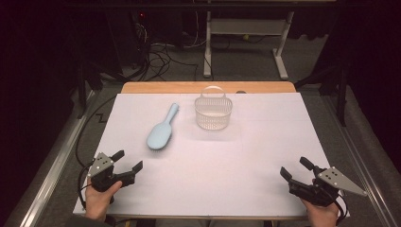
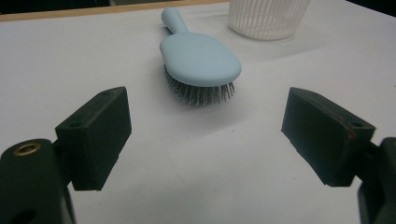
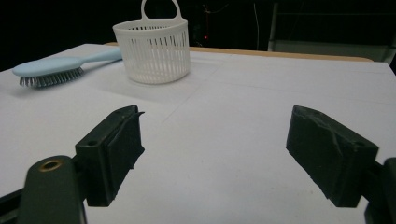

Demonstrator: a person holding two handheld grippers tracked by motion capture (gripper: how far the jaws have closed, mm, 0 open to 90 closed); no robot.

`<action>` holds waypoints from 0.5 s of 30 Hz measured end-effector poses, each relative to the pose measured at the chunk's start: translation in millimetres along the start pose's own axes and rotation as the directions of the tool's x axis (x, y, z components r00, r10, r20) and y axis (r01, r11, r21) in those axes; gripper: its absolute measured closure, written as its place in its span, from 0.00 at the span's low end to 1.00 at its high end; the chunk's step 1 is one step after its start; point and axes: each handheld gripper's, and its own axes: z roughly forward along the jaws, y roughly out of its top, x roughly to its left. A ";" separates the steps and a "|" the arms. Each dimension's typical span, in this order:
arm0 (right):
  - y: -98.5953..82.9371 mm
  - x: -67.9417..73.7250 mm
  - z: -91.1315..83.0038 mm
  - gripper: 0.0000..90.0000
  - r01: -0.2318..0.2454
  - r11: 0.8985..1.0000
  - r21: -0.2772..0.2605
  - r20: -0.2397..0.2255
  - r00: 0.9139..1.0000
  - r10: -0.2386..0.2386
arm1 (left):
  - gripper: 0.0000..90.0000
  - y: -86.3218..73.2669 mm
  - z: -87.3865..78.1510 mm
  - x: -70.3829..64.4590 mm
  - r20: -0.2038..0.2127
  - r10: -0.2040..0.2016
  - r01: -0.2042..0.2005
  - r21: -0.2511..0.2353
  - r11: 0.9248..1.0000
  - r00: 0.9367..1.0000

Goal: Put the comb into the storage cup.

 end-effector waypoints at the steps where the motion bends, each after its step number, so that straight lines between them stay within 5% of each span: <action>1: 0.0 0.0 0.0 0.21 0.000 1.000 0.000 0.000 1.000 0.000 | 0.19 0.0 0.0 0.0 0.000 0.000 0.000 0.000 1.000 1.000; 15: 0.2 0.5 -0.4 0.21 0.007 1.000 -0.004 0.003 1.000 -0.007 | 0.19 0.8 -0.8 -2.1 0.007 -0.004 0.004 -0.003 1.000 1.000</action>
